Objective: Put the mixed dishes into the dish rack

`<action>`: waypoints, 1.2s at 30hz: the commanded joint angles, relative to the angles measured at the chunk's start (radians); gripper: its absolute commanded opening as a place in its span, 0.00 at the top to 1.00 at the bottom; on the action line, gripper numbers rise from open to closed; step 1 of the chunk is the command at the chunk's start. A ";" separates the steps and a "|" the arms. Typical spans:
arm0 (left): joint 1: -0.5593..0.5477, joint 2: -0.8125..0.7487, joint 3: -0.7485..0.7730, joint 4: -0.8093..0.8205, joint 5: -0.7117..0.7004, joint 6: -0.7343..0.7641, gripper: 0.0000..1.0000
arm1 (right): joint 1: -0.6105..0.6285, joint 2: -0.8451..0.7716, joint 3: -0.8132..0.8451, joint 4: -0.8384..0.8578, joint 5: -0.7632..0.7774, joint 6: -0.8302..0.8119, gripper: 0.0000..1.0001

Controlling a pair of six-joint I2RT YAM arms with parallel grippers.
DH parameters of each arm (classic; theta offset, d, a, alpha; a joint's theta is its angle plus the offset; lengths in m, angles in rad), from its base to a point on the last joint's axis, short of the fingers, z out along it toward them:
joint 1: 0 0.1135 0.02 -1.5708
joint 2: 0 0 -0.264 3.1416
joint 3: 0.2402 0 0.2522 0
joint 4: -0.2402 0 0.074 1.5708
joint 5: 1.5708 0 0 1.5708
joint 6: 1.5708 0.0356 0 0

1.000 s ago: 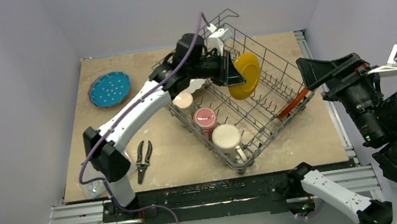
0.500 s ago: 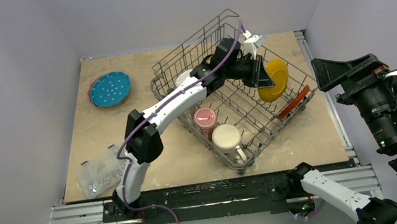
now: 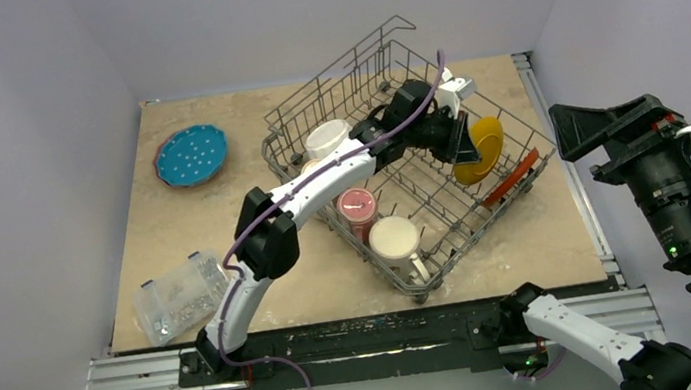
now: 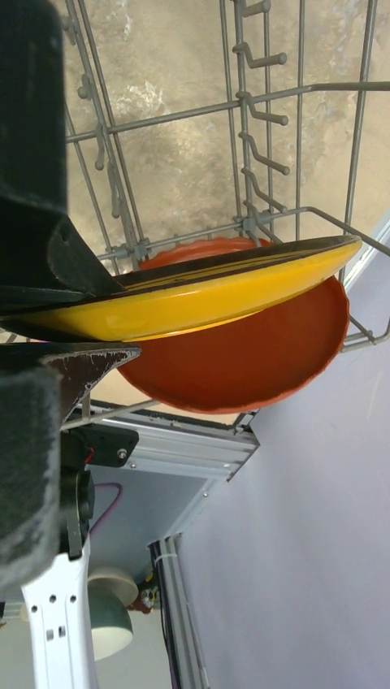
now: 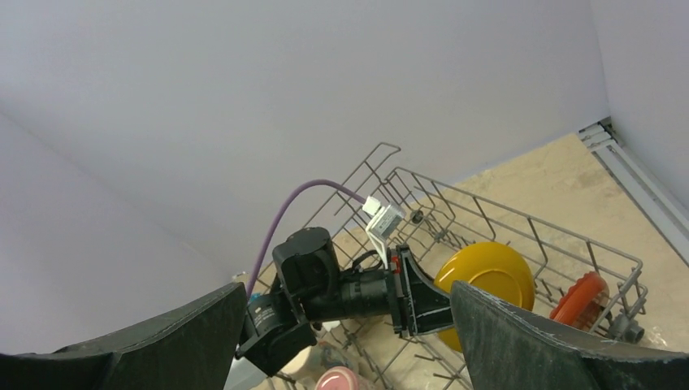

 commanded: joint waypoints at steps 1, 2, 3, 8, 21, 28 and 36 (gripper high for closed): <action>-0.010 0.020 0.061 0.044 -0.011 0.054 1.00 | 0.005 0.030 0.031 -0.011 0.027 -0.033 0.02; -0.011 0.030 0.071 0.037 -0.015 0.064 1.00 | 0.005 0.030 0.032 -0.013 0.030 -0.035 0.02; -0.013 0.040 0.084 0.024 -0.017 0.079 1.00 | 0.005 0.030 0.033 -0.014 0.032 -0.036 0.02; -0.019 0.075 0.125 0.020 -0.001 0.152 1.00 | 0.005 0.031 0.042 -0.024 0.031 -0.041 0.02; -0.021 0.181 0.192 0.003 -0.019 0.220 1.00 | 0.005 0.073 0.063 -0.050 0.001 -0.036 0.02; -0.021 0.199 0.173 0.004 -0.044 0.229 0.92 | 0.005 0.092 0.068 -0.059 -0.013 -0.030 0.02; -0.020 0.142 0.157 -0.037 -0.064 0.231 0.57 | 0.004 0.077 0.046 -0.045 -0.021 -0.010 0.02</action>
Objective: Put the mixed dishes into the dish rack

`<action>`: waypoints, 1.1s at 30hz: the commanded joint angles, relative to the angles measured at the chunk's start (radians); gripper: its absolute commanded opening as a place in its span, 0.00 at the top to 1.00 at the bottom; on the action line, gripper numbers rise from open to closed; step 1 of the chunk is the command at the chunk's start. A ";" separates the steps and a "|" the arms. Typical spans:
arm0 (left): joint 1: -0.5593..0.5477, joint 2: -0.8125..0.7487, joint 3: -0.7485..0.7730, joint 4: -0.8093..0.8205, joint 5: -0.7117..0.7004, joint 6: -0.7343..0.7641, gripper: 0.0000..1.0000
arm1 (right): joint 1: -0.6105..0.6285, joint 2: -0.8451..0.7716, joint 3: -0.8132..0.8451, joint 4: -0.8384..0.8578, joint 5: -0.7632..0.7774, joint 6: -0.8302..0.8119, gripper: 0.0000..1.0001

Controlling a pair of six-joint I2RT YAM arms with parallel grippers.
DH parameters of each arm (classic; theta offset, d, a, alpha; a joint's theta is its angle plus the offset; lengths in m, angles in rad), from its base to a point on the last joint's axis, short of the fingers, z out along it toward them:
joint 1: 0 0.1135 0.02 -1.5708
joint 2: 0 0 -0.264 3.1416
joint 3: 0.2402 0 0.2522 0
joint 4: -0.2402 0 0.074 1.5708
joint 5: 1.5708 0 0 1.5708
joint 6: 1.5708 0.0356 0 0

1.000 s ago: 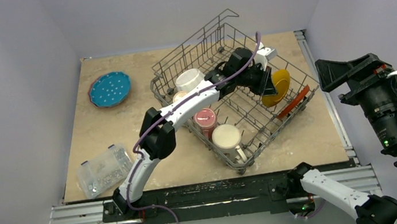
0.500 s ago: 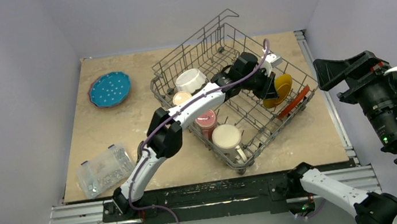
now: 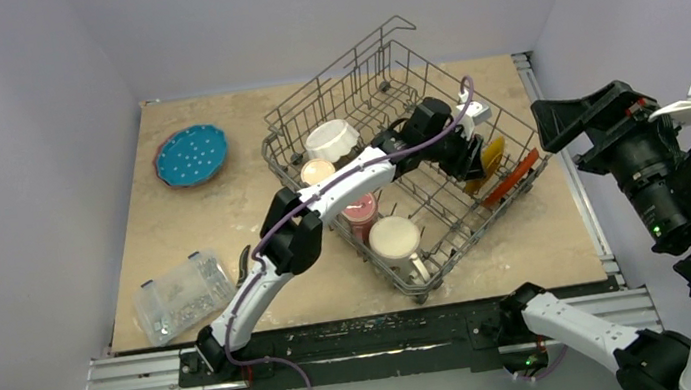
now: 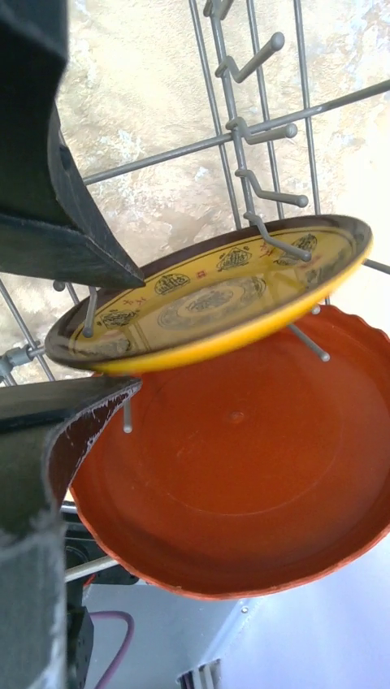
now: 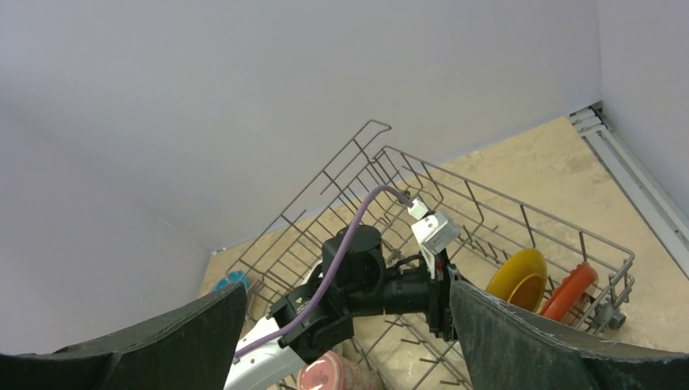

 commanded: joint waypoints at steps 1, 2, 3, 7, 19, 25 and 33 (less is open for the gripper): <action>0.003 -0.075 0.013 -0.001 -0.012 0.011 0.54 | 0.004 -0.014 -0.019 0.022 -0.009 0.017 0.02; 0.003 -0.095 0.007 -0.009 -0.009 0.009 0.52 | 0.005 -0.022 -0.031 0.030 -0.009 0.020 0.02; 0.003 -0.115 0.000 -0.020 -0.006 0.009 0.49 | 0.005 -0.031 -0.040 0.037 -0.009 0.023 0.02; 0.003 -0.224 -0.040 -0.097 -0.012 0.039 0.36 | 0.004 -0.068 -0.097 0.078 -0.009 0.030 0.02; 0.119 -0.838 -0.407 -0.434 -0.234 0.112 0.21 | 0.004 -0.164 -0.502 0.465 -0.129 0.063 0.02; 0.153 -1.158 -0.712 -0.637 -0.857 0.109 0.15 | 0.005 -0.107 -0.578 0.590 -0.223 0.085 0.02; 0.508 -1.333 -1.034 -0.697 -1.084 -0.101 0.10 | 0.004 -0.071 -0.560 0.579 -0.254 0.074 0.02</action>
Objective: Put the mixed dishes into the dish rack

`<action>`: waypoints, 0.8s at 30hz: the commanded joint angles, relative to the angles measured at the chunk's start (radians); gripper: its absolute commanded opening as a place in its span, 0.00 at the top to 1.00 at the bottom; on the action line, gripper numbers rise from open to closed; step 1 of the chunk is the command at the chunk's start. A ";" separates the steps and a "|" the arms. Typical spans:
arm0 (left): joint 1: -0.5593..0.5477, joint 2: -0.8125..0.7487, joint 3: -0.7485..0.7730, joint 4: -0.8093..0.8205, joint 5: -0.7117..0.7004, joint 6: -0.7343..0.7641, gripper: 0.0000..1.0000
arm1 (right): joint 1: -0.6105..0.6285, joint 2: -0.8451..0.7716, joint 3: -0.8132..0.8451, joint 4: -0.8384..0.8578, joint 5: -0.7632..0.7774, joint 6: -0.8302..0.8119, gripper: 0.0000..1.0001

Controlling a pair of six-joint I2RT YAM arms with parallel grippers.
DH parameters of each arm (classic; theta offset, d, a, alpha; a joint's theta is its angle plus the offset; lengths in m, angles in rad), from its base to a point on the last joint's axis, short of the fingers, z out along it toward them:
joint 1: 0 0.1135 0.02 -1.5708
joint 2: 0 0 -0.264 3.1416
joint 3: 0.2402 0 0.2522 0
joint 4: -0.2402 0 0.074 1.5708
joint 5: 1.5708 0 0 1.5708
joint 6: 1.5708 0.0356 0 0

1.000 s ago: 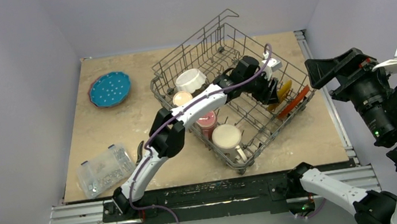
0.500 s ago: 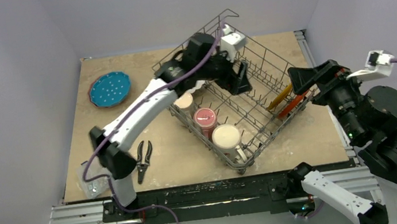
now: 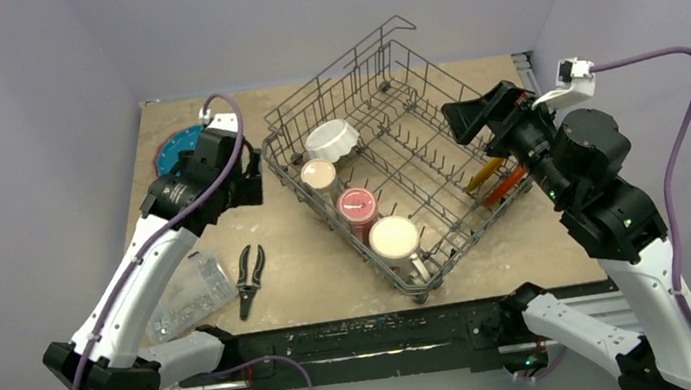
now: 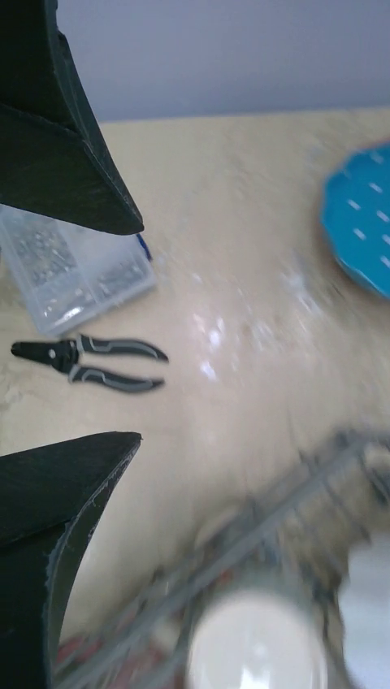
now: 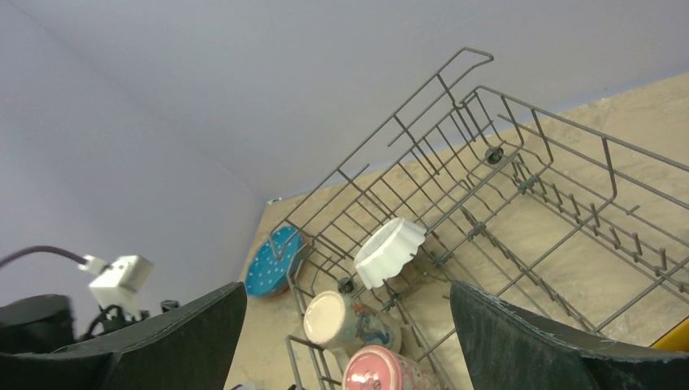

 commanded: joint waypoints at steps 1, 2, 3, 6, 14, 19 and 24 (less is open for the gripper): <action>0.193 -0.014 -0.147 0.024 -0.129 -0.053 0.09 | 0.004 -0.006 0.030 0.042 -0.024 -0.010 0.02; 0.230 0.007 -0.164 0.056 -0.132 -0.039 0.09 | 0.004 -0.002 0.039 0.029 -0.020 -0.016 0.02; 0.269 0.044 -0.172 0.082 -0.134 -0.023 0.09 | 0.004 0.004 0.054 0.018 -0.016 -0.021 0.02; 0.379 0.209 -0.134 0.127 -0.123 0.020 0.10 | 0.003 0.026 0.104 -0.028 -0.007 -0.037 0.02; 0.441 0.589 -0.019 0.425 -0.032 0.387 0.22 | 0.004 0.112 0.237 -0.101 0.051 -0.109 0.02; 0.442 0.681 0.019 0.548 -0.037 0.540 0.19 | 0.002 0.166 0.274 -0.099 0.081 -0.127 0.02; 0.439 0.785 0.099 0.560 -0.105 0.600 0.20 | 0.002 0.200 0.309 -0.111 0.112 -0.158 0.02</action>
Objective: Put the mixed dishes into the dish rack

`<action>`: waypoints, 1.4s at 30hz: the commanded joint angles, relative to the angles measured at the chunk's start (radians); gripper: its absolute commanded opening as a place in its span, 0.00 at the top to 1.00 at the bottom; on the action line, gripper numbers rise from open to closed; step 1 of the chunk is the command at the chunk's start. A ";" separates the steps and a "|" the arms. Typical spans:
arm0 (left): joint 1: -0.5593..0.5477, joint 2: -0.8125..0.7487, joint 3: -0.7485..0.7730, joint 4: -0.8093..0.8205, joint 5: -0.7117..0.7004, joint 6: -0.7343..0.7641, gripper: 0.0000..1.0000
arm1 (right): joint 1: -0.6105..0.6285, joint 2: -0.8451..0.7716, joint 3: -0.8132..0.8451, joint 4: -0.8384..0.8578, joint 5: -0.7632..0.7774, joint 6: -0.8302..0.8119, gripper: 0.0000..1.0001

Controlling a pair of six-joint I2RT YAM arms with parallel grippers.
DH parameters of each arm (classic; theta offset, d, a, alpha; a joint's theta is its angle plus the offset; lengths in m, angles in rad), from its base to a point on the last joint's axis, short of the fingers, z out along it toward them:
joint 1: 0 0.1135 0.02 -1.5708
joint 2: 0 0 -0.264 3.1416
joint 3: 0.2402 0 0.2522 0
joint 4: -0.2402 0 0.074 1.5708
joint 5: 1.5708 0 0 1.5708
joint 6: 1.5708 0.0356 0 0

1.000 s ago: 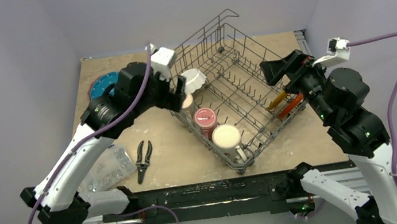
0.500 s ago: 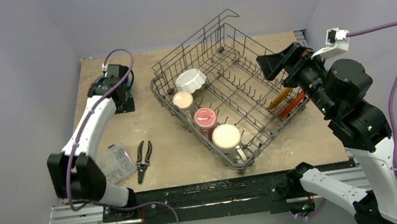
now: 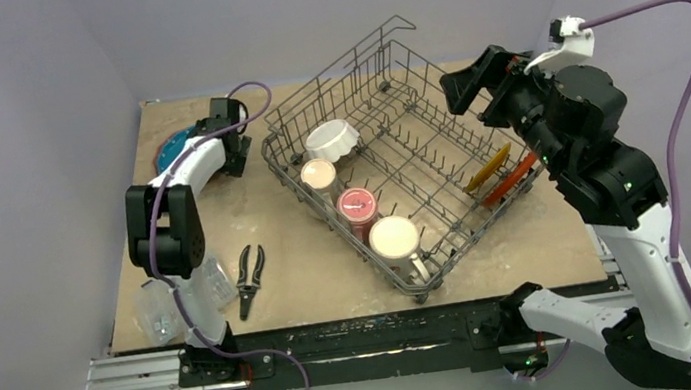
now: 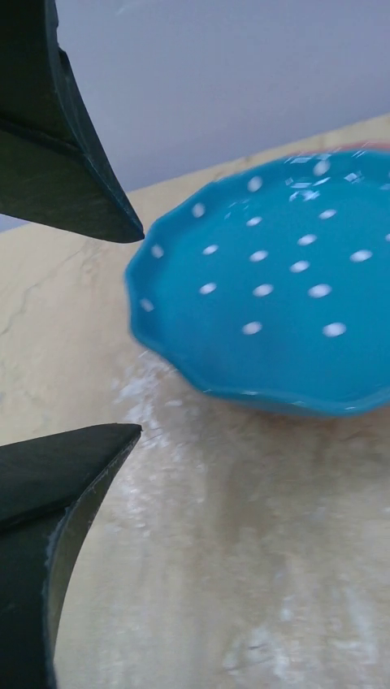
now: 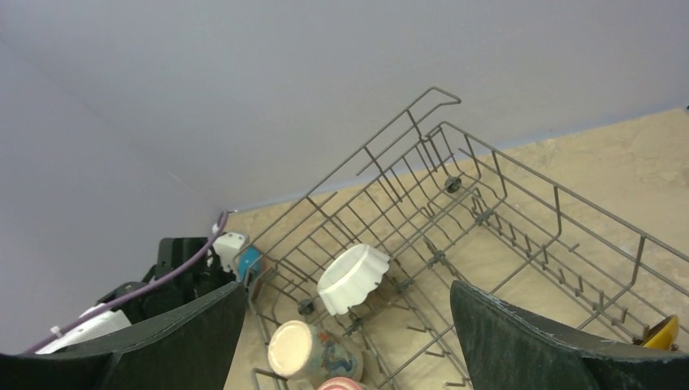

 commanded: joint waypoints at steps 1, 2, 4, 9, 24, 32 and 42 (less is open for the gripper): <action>-0.005 0.070 0.109 0.083 -0.071 0.105 0.20 | 0.002 0.027 0.054 -0.007 0.061 -0.053 0.02; -0.007 0.087 0.124 0.078 -0.076 0.101 0.22 | 0.003 0.030 0.061 -0.009 0.067 -0.057 0.02; -0.010 0.115 0.150 0.069 -0.062 0.096 0.25 | 0.003 0.036 0.066 -0.011 0.072 -0.058 0.02; -0.025 0.193 0.226 0.014 -0.075 0.088 0.32 | 0.002 0.053 0.081 -0.014 0.070 -0.066 0.02; -0.025 0.258 0.285 -0.078 -0.096 0.071 0.84 | 0.002 0.051 0.087 -0.019 0.062 -0.087 0.02; -0.024 0.145 0.272 -0.123 -0.092 0.071 0.98 | 0.003 0.008 0.053 0.007 0.050 -0.087 0.02; -0.018 -0.062 0.242 -0.146 -0.109 0.073 1.00 | 0.003 -0.042 0.005 0.032 0.005 -0.072 0.02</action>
